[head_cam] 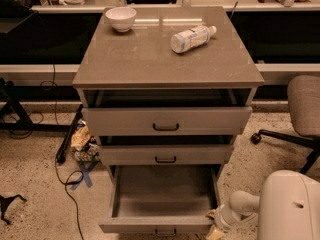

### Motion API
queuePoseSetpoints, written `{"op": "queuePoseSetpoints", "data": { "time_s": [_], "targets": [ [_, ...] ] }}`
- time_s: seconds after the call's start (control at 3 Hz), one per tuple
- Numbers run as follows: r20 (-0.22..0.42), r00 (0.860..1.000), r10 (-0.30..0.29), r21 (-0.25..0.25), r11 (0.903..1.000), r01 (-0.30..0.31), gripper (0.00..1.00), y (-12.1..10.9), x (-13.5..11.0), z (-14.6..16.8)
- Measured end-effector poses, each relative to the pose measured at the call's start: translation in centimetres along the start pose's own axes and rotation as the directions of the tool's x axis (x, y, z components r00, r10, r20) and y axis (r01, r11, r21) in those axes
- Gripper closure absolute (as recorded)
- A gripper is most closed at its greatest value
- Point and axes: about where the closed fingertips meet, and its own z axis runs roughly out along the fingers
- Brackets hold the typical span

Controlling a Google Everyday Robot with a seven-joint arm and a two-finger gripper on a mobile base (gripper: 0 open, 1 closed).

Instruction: Open bottom drawer

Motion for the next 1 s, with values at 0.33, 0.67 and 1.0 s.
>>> {"op": "queuePoseSetpoints", "data": {
  "time_s": [0.33,0.67,1.0],
  "targets": [
    [0.008,0.998,-0.068,-0.043,0.9967,0.068,0.0,1.4,-1.6,1.0],
    [0.025,0.983,-0.181,-0.082,0.9797,0.183,0.0,3.8,-4.1,1.6],
    [0.044,0.963,-0.265,-0.109,0.9572,0.268,0.0,6.5,-5.1,1.4]
  ]
}}
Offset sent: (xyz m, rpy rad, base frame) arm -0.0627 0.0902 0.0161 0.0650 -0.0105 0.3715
